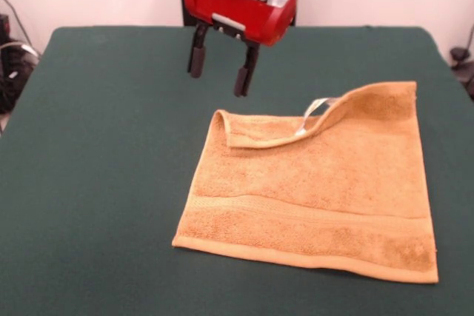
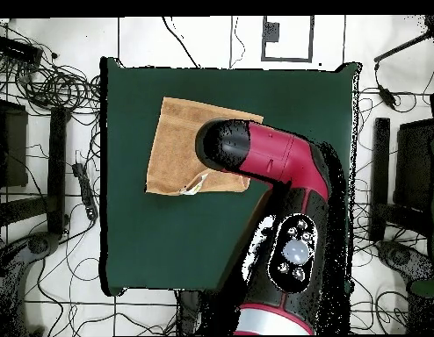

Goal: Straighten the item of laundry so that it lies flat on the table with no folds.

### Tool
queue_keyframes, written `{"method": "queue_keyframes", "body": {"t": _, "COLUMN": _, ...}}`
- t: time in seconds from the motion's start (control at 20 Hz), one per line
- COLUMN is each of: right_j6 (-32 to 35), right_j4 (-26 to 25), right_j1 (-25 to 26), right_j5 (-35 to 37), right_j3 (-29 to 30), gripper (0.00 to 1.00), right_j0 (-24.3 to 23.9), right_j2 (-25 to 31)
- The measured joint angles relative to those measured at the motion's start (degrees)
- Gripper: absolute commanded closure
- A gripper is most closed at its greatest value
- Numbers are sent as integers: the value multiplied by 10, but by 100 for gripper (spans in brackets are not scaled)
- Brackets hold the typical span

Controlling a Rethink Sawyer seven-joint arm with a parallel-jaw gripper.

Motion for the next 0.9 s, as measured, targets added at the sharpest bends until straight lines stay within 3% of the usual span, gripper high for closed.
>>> {"method": "queue_keyframes", "body": {"t": 0.9, "right_j6": 0, "right_j4": 12, "right_j1": 47, "right_j5": 0, "right_j3": -9, "gripper": 0, "right_j0": 0, "right_j2": 0}}
